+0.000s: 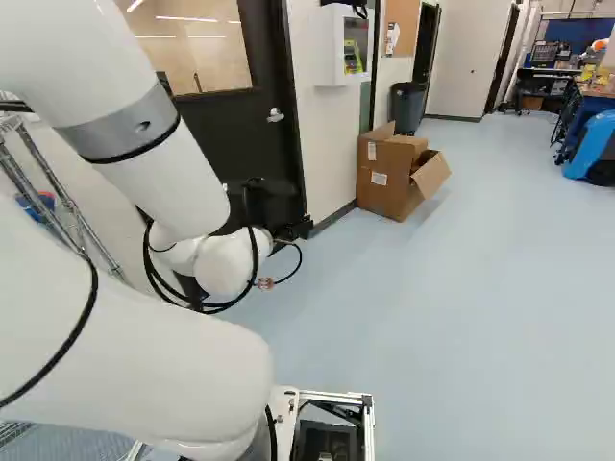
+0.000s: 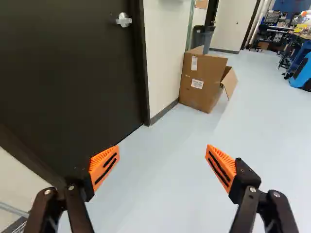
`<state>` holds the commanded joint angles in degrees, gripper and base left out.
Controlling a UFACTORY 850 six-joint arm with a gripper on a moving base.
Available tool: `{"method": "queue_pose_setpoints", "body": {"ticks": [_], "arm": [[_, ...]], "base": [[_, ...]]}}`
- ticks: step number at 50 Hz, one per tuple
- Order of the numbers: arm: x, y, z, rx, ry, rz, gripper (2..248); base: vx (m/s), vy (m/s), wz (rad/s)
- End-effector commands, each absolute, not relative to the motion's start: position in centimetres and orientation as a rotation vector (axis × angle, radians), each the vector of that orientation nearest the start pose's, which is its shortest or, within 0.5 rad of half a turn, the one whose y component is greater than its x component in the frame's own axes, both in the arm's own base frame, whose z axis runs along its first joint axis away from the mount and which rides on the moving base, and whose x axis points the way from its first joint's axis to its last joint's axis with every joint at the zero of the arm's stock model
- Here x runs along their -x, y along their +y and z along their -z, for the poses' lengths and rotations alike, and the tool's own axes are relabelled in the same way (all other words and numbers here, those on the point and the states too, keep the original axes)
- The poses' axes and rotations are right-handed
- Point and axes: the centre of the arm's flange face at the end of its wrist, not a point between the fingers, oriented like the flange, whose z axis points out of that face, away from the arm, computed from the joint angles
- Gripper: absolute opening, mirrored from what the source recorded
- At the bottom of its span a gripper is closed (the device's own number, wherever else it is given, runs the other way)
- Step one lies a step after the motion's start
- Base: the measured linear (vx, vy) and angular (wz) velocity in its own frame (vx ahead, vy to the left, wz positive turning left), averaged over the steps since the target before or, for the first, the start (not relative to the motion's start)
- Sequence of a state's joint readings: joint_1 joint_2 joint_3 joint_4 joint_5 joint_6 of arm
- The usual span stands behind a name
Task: Open the door and move inside
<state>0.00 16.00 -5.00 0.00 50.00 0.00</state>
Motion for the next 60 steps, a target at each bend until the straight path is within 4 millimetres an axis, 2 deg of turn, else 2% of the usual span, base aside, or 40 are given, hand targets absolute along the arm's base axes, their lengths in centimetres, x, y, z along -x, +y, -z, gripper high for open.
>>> {"method": "queue_pose_setpoints", "body": {"ticks": [22,44,60], "arm": [[-27.03,0.0,-36.56,2.558,0.0,1.824,247],[-27.03,0.0,-36.56,2.558,0.0,1.824,247],[-27.03,0.0,-36.56,2.558,0.0,1.824,247]], "base": [[0.174,0.004,-0.01],[0.215,-0.04,0.0],[0.231,-0.03,0.199]]}}
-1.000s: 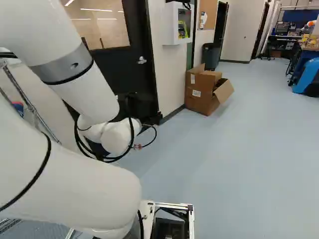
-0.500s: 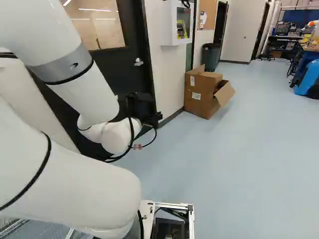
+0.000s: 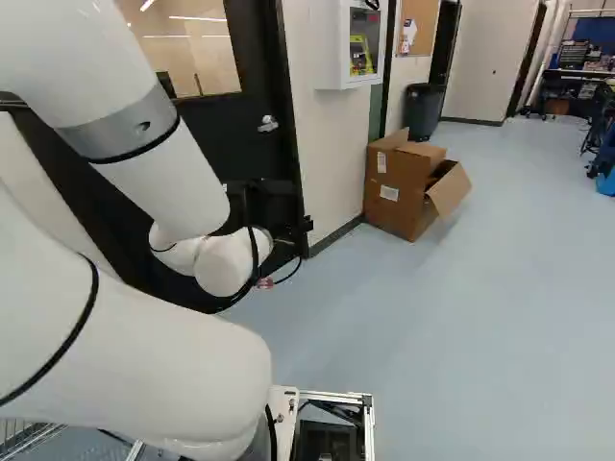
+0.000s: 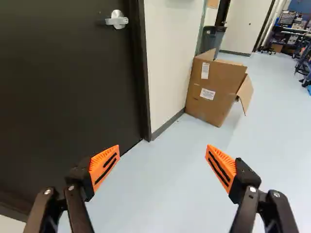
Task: Open the door and move inside
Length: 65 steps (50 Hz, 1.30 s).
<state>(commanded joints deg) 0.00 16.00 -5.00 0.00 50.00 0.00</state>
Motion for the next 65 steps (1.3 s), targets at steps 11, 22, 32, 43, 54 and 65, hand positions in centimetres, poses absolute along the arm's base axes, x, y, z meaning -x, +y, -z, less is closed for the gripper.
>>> {"method": "queue_pose_setpoints", "body": {"ticks": [11,22,32,43,54,65], "arm": [[-27.03,0.0,-36.56,2.558,0.0,1.824,247],[-27.03,0.0,-36.56,2.558,0.0,1.824,247],[-27.03,0.0,-36.56,2.558,0.0,1.824,247],[-27.03,0.0,-36.56,2.558,0.0,1.824,247],[-27.03,0.0,-36.56,2.558,0.0,1.824,247],[-27.03,0.0,-36.56,2.558,0.0,1.824,247]], "base": [[0.228,-0.025,0.213],[0.226,-0.025,0.208],[0.234,-0.022,0.214],[0.229,-0.026,0.209],[0.239,-0.03,0.192],[0.226,-0.032,0.179]]}}
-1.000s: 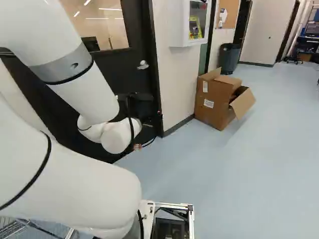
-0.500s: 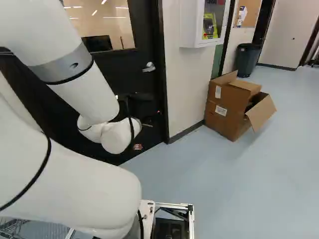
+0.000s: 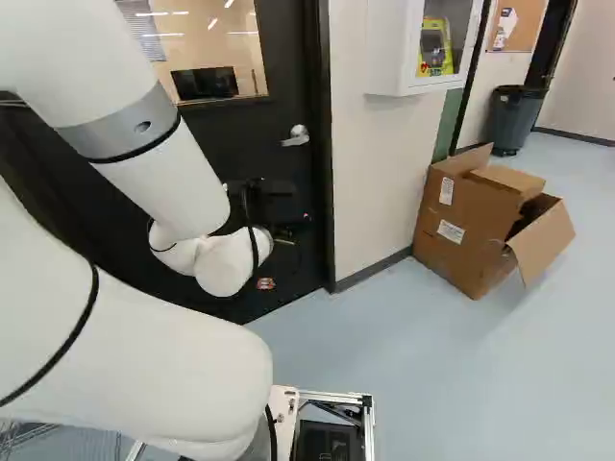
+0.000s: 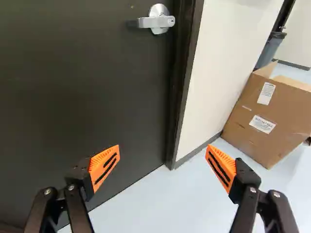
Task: Open the door and move inside
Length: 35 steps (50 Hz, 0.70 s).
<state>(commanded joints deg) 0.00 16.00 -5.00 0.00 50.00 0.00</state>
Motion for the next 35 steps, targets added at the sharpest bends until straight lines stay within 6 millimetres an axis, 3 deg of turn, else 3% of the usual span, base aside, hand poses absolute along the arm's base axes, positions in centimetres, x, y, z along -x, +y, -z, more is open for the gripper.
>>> {"method": "queue_pose_setpoints", "body": {"ticks": [19,35], "arm": [[-27.03,0.0,-36.56,2.558,0.0,1.824,247],[-27.03,0.0,-36.56,2.558,0.0,1.824,247]], "base": [[0.185,0.002,0.16],[0.096,0.004,0.009]]}}
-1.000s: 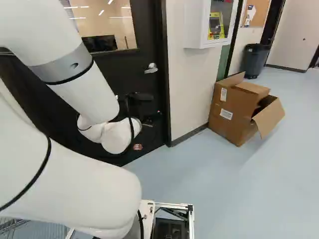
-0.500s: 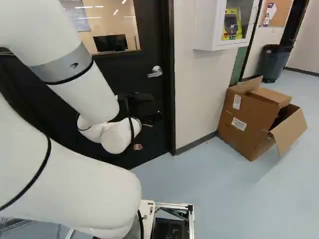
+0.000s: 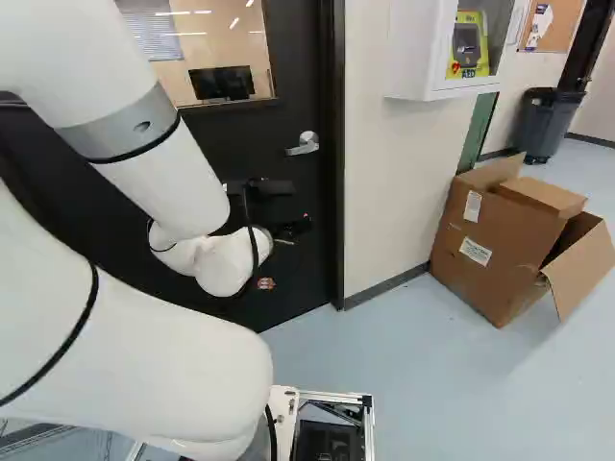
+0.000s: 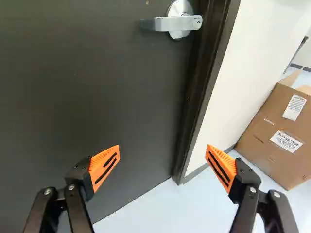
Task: Open the door and move inside
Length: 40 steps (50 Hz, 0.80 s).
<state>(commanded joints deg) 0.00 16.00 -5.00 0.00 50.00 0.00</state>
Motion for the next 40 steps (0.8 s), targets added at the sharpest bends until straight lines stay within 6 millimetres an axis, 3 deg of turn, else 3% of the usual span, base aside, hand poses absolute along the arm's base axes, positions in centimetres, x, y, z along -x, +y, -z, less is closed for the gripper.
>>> {"method": "queue_pose_setpoints", "body": {"ticks": [22,40], "arm": [[-28.2,0.0,-36.8,2.561,0.0,1.82,247],[-29.7,0.0,-38.3,2.524,0.001,1.872,247]], "base": [[0.011,-0.001,0.0],[0.0,0.0,0.0]]}}
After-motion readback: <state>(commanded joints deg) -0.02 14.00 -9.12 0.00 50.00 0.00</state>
